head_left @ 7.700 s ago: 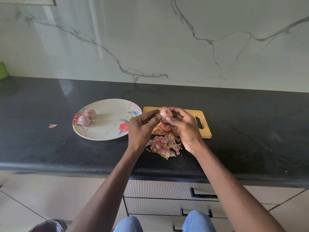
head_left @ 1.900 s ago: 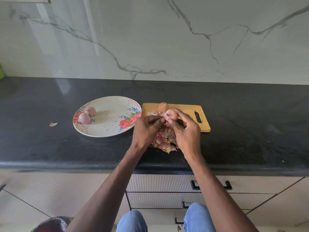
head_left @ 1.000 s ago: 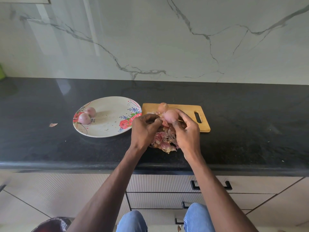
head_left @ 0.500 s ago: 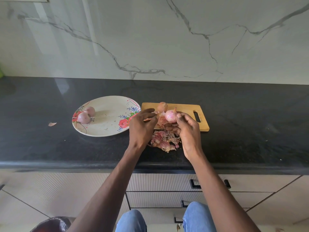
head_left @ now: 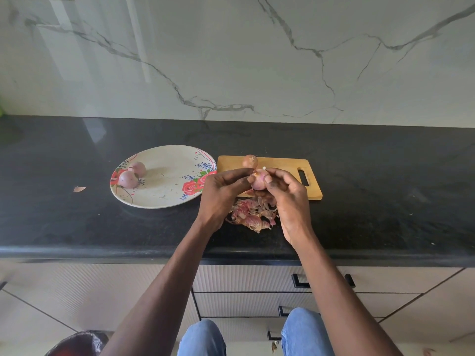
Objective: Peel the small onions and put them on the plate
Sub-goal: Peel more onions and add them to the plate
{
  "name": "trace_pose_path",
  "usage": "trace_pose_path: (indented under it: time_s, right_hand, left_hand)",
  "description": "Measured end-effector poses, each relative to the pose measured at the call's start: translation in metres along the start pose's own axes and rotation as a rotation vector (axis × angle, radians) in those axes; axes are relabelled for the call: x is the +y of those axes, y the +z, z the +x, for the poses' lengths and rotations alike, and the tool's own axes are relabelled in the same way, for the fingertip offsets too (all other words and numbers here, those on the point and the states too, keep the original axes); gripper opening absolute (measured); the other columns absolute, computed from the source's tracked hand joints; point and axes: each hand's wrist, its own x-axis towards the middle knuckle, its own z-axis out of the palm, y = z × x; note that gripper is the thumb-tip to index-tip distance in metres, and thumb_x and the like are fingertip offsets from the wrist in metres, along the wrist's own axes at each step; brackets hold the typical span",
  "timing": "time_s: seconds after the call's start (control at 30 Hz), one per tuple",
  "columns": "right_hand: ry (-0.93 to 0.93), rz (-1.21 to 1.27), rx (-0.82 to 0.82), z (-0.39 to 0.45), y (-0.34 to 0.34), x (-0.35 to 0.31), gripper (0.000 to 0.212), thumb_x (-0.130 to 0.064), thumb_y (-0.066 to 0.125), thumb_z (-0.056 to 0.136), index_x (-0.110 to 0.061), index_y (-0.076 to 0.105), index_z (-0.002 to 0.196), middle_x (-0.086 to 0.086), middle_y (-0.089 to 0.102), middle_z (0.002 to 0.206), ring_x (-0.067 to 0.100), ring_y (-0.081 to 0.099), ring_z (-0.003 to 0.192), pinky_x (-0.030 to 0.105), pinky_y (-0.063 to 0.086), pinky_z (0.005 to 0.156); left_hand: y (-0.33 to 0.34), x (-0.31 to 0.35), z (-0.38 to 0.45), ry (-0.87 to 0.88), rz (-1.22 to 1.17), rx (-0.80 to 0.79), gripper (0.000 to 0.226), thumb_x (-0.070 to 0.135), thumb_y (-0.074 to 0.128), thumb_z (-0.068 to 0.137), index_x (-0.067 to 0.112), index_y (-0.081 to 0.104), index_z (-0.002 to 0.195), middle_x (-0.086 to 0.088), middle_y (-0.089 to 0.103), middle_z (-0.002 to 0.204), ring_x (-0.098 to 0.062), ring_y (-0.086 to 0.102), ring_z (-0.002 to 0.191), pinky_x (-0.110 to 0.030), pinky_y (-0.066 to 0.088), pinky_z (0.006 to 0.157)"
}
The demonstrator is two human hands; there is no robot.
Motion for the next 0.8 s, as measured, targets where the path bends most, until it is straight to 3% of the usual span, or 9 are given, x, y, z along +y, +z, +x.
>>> trace_pose_path:
  time_s: [0.2, 0.27, 0.4, 0.5, 0.63, 0.8]
  right_hand:
    - [-0.043, -0.057, 0.014, 0.0002, 0.0011, 0.0017, 0.026, -0.027, 0.072, 0.093, -0.016, 0.073, 0.117, -0.002, 0.074, 0.113, 0.015, 0.068, 0.111, 0.049, 0.054, 0.1]
    - [-0.056, -0.073, 0.016, 0.0002, 0.0011, 0.0021, 0.027, -0.026, 0.071, 0.093, -0.015, 0.073, 0.117, -0.003, 0.074, 0.114, 0.011, 0.067, 0.111, 0.046, 0.053, 0.102]
    - [-0.052, -0.057, 0.028, 0.0017, 0.0002, 0.0036, 0.027, -0.021, 0.068, 0.095, -0.01, 0.073, 0.119, -0.001, 0.075, 0.114, 0.012, 0.068, 0.11, 0.043, 0.053, 0.102]
    - [-0.046, -0.039, 0.031, 0.0028, -0.0001, 0.0039, 0.025, -0.02, 0.067, 0.096, -0.01, 0.073, 0.118, -0.001, 0.075, 0.113, 0.014, 0.069, 0.11, 0.046, 0.053, 0.102]
    - [-0.056, -0.05, 0.03, 0.0015, -0.0001, 0.006, 0.026, -0.026, 0.068, 0.095, -0.014, 0.074, 0.117, -0.002, 0.075, 0.112, 0.017, 0.069, 0.111, 0.049, 0.053, 0.1]
    - [-0.112, -0.102, 0.031, 0.0009, 0.001, 0.0038, 0.03, -0.024, 0.068, 0.095, -0.011, 0.072, 0.121, -0.002, 0.074, 0.117, 0.009, 0.066, 0.114, 0.037, 0.053, 0.102]
  left_hand:
    - [-0.0006, -0.0045, -0.0012, 0.102, 0.116, 0.02, 0.022, 0.005, 0.069, 0.092, 0.017, 0.076, 0.109, -0.001, 0.077, 0.106, -0.022, 0.073, 0.104, -0.047, 0.057, 0.094]
    - [0.0008, -0.0031, -0.0026, 0.127, 0.166, 0.018, 0.025, 0.002, 0.067, 0.093, 0.022, 0.076, 0.105, 0.01, 0.077, 0.101, -0.017, 0.074, 0.101, -0.042, 0.06, 0.091]
    - [0.0023, -0.0016, -0.0027, 0.16, 0.24, 0.053, 0.035, -0.001, 0.064, 0.093, 0.032, 0.077, 0.097, 0.012, 0.078, 0.092, -0.015, 0.076, 0.091, -0.038, 0.062, 0.083]
    - [0.0035, -0.0015, -0.0026, 0.157, 0.218, 0.07, 0.035, -0.003, 0.063, 0.092, 0.029, 0.076, 0.099, 0.013, 0.078, 0.091, -0.014, 0.076, 0.09, -0.032, 0.061, 0.082]
    - [0.0032, -0.002, -0.0038, 0.147, 0.184, 0.055, 0.021, 0.003, 0.07, 0.091, 0.011, 0.077, 0.109, 0.003, 0.078, 0.099, -0.014, 0.075, 0.094, -0.027, 0.06, 0.082]
    - [-0.0001, -0.0035, -0.0016, 0.138, 0.168, 0.038, 0.021, 0.002, 0.069, 0.092, 0.011, 0.077, 0.108, -0.003, 0.078, 0.102, -0.019, 0.076, 0.096, -0.038, 0.06, 0.086]
